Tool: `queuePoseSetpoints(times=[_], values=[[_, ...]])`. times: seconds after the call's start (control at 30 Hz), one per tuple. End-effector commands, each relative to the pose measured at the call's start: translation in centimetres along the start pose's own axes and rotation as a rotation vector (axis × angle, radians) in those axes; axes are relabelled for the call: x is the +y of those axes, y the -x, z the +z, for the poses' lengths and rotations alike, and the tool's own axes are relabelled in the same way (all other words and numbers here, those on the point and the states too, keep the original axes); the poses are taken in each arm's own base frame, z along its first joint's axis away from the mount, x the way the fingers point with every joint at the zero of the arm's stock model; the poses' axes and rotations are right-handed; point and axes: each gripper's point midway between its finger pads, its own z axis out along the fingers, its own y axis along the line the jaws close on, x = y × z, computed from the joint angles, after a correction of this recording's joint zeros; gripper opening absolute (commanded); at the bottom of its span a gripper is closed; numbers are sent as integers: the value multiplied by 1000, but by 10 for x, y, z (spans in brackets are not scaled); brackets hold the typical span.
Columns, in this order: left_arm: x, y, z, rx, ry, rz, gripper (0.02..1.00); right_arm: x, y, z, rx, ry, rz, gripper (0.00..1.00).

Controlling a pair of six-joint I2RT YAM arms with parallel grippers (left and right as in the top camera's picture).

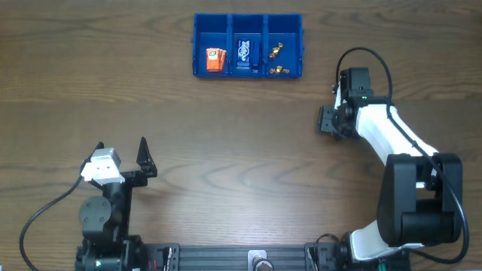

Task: Sort Candies Into Trays

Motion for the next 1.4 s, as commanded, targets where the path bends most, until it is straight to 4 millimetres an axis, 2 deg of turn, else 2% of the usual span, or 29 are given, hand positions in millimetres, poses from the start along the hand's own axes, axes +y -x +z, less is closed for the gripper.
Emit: queuePoseSetpoints(times=[0.03, 0.3, 0.5, 0.57, 0.67, 0.7, 0.77, 0.83, 0.87, 0.9, 0.97, 1.03, 1.1, 1.17, 1.27, 1.4], values=[[3, -18, 2, 43, 7, 11, 998, -10, -1, 3, 2, -50, -4, 625], [3, -18, 2, 43, 7, 11, 998, -12, -1, 18, 13, -62, -5, 581], [3, -18, 2, 43, 7, 11, 998, -11, -1, 18, 14, -58, -5, 215], [3, -18, 2, 43, 7, 11, 998, -8, -2, 18, 18, -43, -5, 141], [3, -18, 2, 43, 7, 11, 998, 1, 0, 12, 6, -15, -18, 132], [3, -18, 2, 43, 7, 11, 998, 9, 3, 0, -20, -5, -38, 130], [3, -18, 2, 43, 7, 11, 996, 36, 18, -44, -143, 41, -78, 132], [3, -18, 2, 43, 7, 11, 996, 67, 47, -105, -315, 99, -127, 130], [3, -18, 2, 43, 7, 11, 998, 78, 68, -136, -381, 120, -120, 130], [3, -18, 2, 43, 7, 11, 998, 86, 87, -158, -427, 136, -122, 132], [3, -18, 2, 43, 7, 11, 998, 101, 129, -193, -504, 156, -122, 132], [3, -18, 2, 43, 7, 11, 998, 117, 167, -207, -541, 170, -124, 132], [3, -18, 2, 43, 7, 11, 996, 131, 201, -197, -544, 155, -126, 132], [3, -18, 2, 43, 7, 11, 998, 143, 217, -175, -518, 138, -135, 134], [3, -18, 2, 43, 7, 11, 996, 157, 223, -129, -454, 132, -152, 141], [3, -18, 2, 43, 7, 11, 998, 163, 218, -82, -384, 118, -142, 165]])
